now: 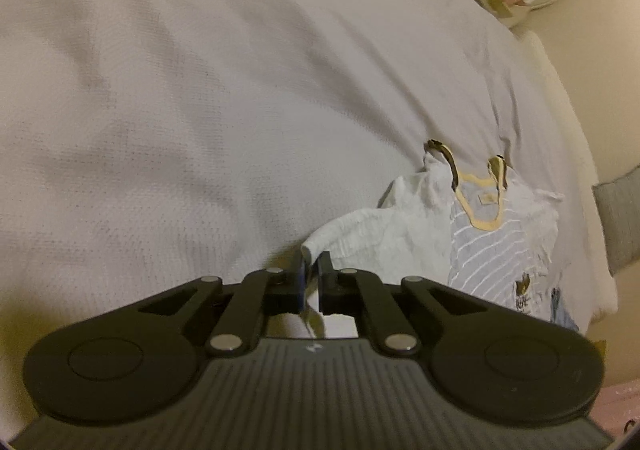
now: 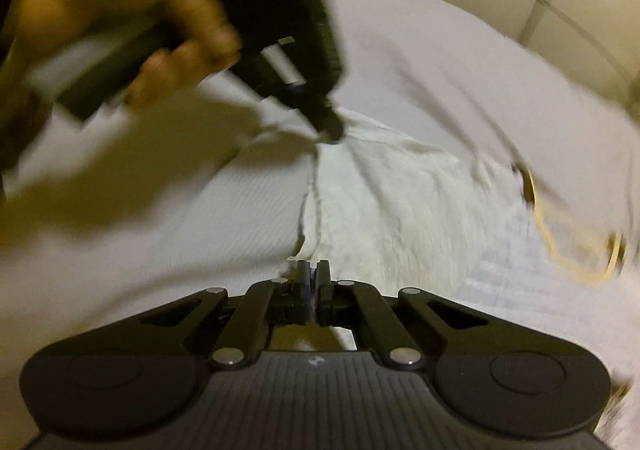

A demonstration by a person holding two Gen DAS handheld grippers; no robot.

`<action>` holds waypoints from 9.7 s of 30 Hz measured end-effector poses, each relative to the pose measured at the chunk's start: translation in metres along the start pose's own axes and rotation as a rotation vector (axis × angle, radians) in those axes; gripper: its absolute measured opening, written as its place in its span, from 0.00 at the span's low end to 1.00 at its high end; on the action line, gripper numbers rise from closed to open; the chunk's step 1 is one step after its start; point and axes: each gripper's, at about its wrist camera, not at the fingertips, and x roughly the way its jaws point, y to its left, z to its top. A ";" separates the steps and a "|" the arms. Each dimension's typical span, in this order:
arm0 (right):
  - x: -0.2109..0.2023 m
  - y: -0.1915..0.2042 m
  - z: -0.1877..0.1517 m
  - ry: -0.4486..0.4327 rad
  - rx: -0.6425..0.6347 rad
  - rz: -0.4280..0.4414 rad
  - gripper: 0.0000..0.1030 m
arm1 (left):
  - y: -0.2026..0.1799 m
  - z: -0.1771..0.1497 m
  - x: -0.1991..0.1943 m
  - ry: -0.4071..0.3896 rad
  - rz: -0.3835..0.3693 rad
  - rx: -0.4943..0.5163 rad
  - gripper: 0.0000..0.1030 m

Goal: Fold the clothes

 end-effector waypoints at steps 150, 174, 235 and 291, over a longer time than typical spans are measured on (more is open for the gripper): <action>0.118 -0.189 0.152 0.100 0.070 0.428 0.21 | -0.086 -0.099 0.036 -0.185 0.124 0.143 0.32; -0.005 -0.144 -0.017 0.108 0.225 0.396 0.30 | -0.099 -0.044 0.030 -0.240 0.264 0.242 0.32; -0.082 -0.642 -0.131 0.033 0.121 0.170 0.47 | -0.604 -0.209 0.358 -0.148 0.429 0.899 0.33; -0.052 -0.473 -0.171 0.255 0.000 0.314 0.29 | -0.424 -0.261 0.173 -0.218 0.433 0.100 0.18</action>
